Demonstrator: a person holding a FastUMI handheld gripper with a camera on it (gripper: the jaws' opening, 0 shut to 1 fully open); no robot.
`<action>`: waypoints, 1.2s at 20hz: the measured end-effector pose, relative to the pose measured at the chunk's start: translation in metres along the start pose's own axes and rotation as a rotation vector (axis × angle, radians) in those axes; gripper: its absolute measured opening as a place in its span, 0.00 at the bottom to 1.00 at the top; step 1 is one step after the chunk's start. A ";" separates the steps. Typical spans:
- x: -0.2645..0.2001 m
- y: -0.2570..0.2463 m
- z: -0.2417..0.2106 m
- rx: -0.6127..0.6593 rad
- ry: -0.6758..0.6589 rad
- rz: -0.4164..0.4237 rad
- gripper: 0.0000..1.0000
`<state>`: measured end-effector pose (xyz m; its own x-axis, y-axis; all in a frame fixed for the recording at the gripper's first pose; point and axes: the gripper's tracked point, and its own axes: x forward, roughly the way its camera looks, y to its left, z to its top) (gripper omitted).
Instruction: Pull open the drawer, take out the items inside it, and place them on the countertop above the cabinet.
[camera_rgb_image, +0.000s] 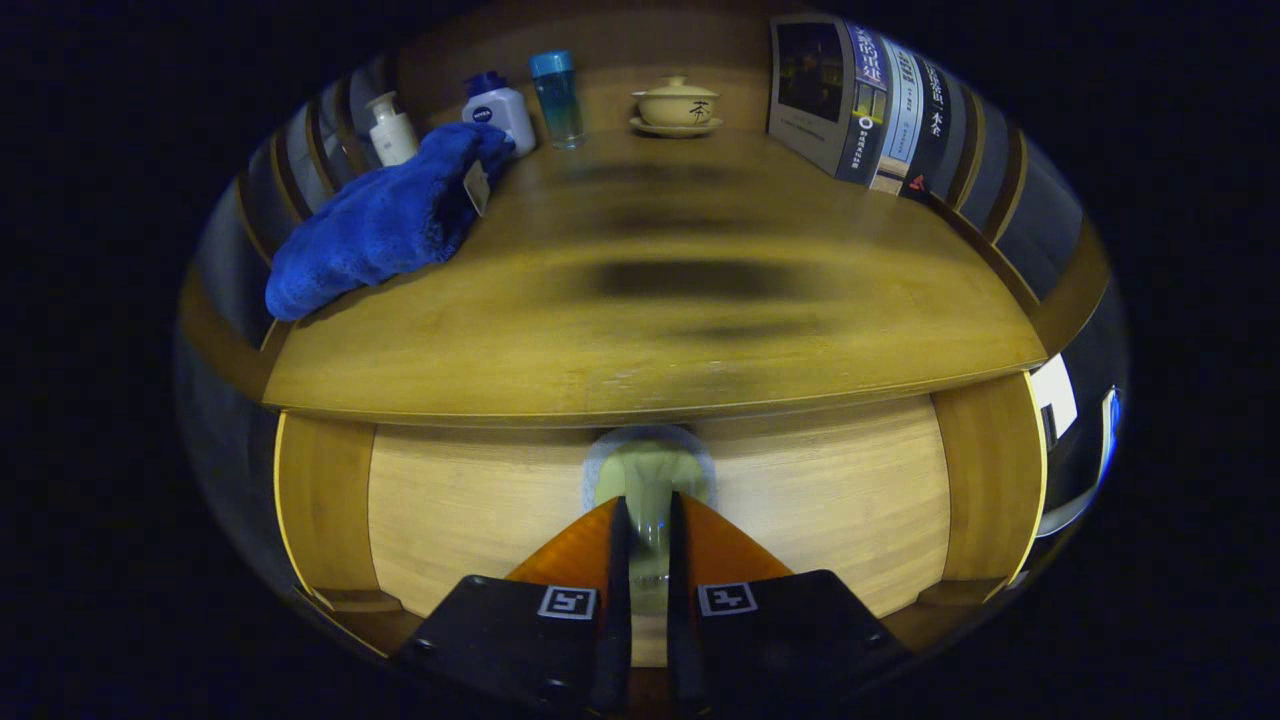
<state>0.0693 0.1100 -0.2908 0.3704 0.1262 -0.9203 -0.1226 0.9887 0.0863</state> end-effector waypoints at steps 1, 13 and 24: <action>-0.007 0.000 0.001 -0.003 -0.009 0.003 0.23; -0.092 -0.001 0.021 -0.055 -0.115 0.012 0.23; -0.112 0.003 0.064 -0.059 -0.169 0.024 0.23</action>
<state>0.0864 0.1040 -0.1633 0.5154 0.1661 -0.8407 -0.1849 0.9795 0.0801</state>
